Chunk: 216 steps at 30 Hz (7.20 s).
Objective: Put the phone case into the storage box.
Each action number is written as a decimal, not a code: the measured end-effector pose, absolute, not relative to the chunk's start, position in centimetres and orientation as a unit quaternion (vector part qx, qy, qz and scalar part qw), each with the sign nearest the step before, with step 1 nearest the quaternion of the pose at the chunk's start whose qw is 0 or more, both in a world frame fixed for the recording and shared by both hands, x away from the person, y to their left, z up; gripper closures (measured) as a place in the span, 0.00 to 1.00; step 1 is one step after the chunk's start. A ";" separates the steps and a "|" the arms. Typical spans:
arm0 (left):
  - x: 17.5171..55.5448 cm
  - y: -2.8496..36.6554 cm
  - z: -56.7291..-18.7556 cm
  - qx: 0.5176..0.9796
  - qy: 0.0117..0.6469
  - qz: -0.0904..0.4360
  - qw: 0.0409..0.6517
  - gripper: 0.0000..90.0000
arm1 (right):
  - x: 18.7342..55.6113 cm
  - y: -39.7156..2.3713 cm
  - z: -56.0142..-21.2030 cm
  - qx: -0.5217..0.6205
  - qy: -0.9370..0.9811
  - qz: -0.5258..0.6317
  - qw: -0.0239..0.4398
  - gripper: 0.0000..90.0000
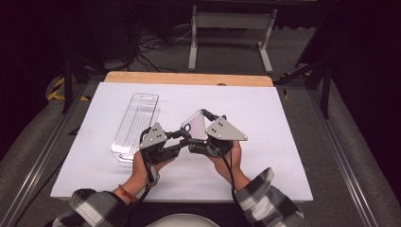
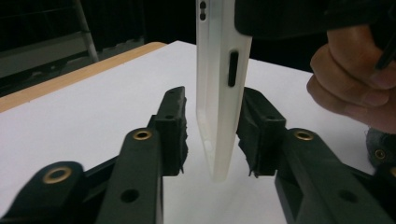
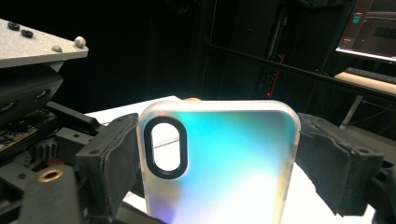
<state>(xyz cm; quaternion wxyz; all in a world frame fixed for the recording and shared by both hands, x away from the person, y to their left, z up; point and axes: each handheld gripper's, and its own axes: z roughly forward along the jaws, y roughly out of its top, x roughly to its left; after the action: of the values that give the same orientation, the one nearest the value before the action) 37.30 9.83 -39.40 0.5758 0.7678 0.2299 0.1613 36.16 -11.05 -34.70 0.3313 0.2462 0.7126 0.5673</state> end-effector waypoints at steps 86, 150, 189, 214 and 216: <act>37.2 14.1 -36.8 0.787 0.152 0.192 0.566 0.90 | 35.2 -13.9 -36.2 0.195 0.734 0.535 0.369 0.21; 40.5 23.2 -33.8 0.776 0.158 0.226 0.568 0.90 | 33.4 -16.9 -40.1 0.191 0.769 0.461 0.400 0.24; 52.9 23.8 -37.6 0.804 0.200 0.147 0.540 0.90 | 34.5 -15.4 -42.6 0.167 0.819 0.381 0.396 0.27; 55.1 23.9 -39.8 0.819 0.238 0.178 0.491 0.90 | 34.5 -14.7 -43.4 0.144 0.839 0.356 0.385 0.27; 55.1 23.9 -39.8 0.818 0.243 0.185 0.487 0.89 | 34.5 -14.7 -43.4 0.141 0.840 0.356 0.385 0.27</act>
<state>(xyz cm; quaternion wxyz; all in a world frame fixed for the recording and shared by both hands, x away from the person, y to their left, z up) 55.11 23.95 -39.80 0.4871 0.8183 0.2426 0.1855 34.51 -14.66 -43.40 0.3846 0.1410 0.8400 0.3559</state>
